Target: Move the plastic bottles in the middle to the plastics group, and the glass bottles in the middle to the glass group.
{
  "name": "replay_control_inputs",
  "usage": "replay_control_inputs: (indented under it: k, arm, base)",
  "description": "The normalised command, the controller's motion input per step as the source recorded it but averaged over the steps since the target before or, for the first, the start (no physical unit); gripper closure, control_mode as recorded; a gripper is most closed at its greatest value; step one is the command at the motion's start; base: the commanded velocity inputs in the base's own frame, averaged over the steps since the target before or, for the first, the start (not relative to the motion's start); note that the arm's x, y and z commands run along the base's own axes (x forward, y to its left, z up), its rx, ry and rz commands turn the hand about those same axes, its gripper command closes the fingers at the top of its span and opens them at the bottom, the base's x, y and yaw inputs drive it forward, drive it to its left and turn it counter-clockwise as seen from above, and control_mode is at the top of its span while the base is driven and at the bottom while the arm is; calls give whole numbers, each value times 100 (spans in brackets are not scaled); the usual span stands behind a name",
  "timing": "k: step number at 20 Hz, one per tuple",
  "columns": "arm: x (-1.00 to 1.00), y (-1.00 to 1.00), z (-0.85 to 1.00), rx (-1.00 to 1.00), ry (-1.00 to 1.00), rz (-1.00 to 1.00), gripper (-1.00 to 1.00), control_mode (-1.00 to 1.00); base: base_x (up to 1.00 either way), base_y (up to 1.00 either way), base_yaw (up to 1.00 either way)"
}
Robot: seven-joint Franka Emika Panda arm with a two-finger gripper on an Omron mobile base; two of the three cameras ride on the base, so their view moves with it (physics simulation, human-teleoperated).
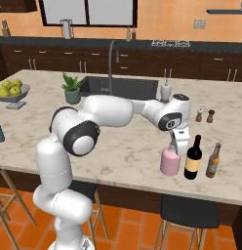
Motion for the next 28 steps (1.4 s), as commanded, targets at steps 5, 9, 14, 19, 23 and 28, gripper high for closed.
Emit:
replay_control_inputs:
  k: [5, 9, 14, 19, 23, 28]
  arm:
    - [-16, 7, 48, 0, -5, 0, -100, -100]
    - [-24, 19, 71, 0, -2, 0, -100, -100]
    - [-43, 69, 38, -1, 0, 1, -100, -100]
    - [-41, 98, 1, -2, 0, 14, -100, -100]
    - [-44, 100, 0, -3, 0, 37, -100, -100]
    - [-38, 100, 0, -6, 0, 61, -100, -100]
  base:
    - [0, 0, 0]
    - [0, 0, 0]
    - [0, 0, 0]
    - [0, 0, 0]
    - [0, 0, 0]
    - [0, 0, 0]
